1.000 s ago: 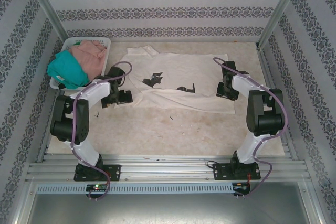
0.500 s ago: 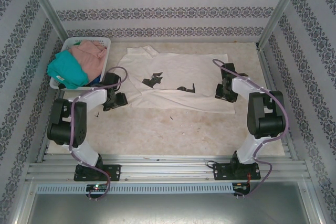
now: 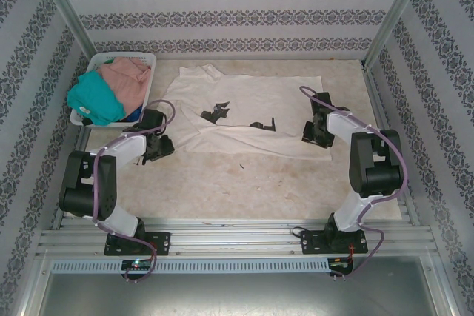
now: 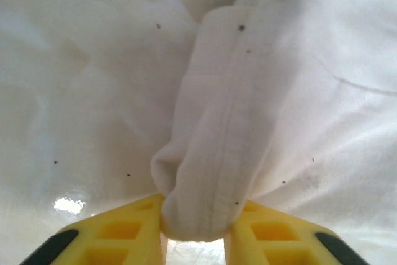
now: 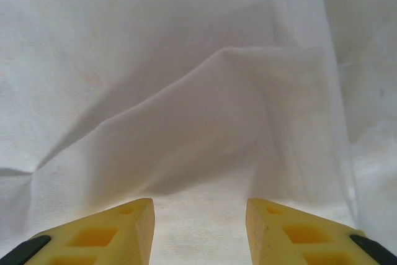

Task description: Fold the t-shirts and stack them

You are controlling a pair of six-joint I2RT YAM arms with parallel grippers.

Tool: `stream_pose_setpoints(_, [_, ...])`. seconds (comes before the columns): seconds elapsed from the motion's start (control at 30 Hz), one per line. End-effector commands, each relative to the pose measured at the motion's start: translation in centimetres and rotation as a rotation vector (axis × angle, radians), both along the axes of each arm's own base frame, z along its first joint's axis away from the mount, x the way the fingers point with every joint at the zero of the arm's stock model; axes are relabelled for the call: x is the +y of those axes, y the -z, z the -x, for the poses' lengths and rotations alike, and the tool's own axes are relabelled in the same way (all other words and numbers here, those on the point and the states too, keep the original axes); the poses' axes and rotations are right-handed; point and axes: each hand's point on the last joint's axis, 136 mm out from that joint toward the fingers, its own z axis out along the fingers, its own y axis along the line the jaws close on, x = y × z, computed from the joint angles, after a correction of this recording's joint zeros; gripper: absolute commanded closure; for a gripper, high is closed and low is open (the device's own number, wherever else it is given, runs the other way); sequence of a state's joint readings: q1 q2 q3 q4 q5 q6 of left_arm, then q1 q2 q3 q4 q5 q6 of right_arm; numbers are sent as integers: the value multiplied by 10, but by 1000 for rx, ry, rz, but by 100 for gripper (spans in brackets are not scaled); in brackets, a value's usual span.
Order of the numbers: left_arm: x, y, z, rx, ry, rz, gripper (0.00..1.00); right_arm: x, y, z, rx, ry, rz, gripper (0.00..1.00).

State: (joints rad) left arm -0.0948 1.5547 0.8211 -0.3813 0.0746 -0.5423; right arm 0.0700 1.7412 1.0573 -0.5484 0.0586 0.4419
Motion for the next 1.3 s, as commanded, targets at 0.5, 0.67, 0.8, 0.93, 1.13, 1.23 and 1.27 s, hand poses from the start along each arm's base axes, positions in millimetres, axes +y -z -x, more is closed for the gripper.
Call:
stream_pose_setpoints(0.5, [47, -37, 23, 74, 20, -198, 88, -6, -3, 3, 2, 44, -60, 56])
stream_pose_setpoints(0.67, [61, -23, 56, 161, -84, -241, 72, 0, -14, 7, -16, 8, -17, 56])
stream_pose_setpoints(0.8, [69, -23, 61, 189, -114, -282, 65, 15, -24, 9, -28, -43, 27, 56])
stream_pose_setpoints(0.93, [69, -43, 54, 170, -95, -286, 63, 42, -21, 0, -61, -104, -27, 56])
stream_pose_setpoints(1.13, [26, -93, 11, -77, 6, -82, 52, 16, -4, -16, -9, -44, 25, 56])
stream_pose_setpoints(1.23, [-3, -95, -11, -124, 74, -9, 48, 4, -1, -17, 14, -15, 30, 56])
stream_pose_setpoints(1.27, [-17, -91, -19, -126, 108, 28, 48, 1, 0, -17, 19, -14, 35, 56])
